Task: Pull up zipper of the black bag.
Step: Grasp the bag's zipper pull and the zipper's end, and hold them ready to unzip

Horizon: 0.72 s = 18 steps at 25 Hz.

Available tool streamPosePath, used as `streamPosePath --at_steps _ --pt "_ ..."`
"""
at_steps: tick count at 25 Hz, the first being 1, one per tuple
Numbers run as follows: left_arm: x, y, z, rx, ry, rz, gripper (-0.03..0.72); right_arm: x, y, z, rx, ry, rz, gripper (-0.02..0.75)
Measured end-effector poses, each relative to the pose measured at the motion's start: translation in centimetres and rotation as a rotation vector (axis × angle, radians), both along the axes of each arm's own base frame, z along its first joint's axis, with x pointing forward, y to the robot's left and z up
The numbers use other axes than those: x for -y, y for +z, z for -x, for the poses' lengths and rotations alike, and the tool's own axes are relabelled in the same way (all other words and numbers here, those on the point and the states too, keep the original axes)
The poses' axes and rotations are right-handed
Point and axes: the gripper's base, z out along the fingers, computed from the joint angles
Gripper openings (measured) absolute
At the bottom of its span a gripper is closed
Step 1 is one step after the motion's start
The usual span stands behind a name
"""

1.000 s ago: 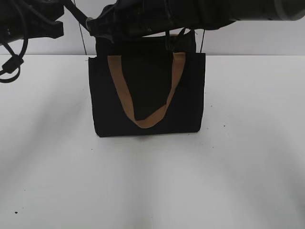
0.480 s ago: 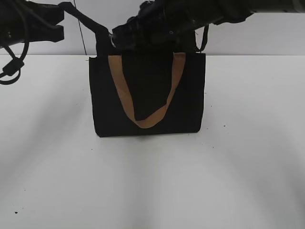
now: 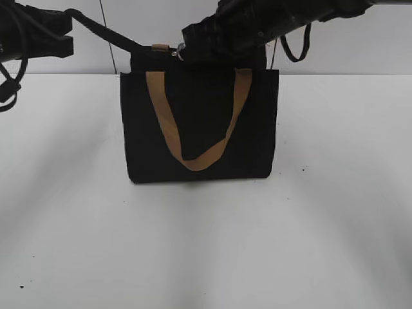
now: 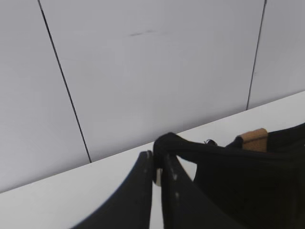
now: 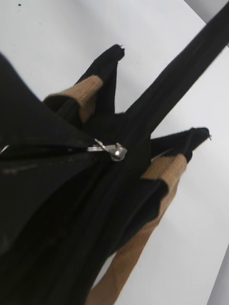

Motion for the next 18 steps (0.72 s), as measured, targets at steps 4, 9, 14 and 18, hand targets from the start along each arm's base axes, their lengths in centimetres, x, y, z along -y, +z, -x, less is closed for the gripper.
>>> streamPosePath --at_steps 4,9,14,18 --pt "-0.2 -0.1 0.0 -0.005 0.006 -0.003 0.026 1.7 0.4 -0.6 -0.010 -0.035 -0.002 -0.013" --pt "-0.3 -0.3 0.0 -0.028 0.013 -0.016 0.025 2.9 0.8 -0.8 -0.022 -0.048 -0.004 -0.013" --pt "-0.3 -0.4 0.0 -0.041 0.016 -0.025 0.025 4.4 1.5 -0.9 -0.032 -0.070 0.004 -0.013" --pt "-0.3 -0.4 0.0 -0.042 0.016 -0.026 0.025 6.5 1.7 -1.2 -0.067 -0.105 0.016 -0.013"
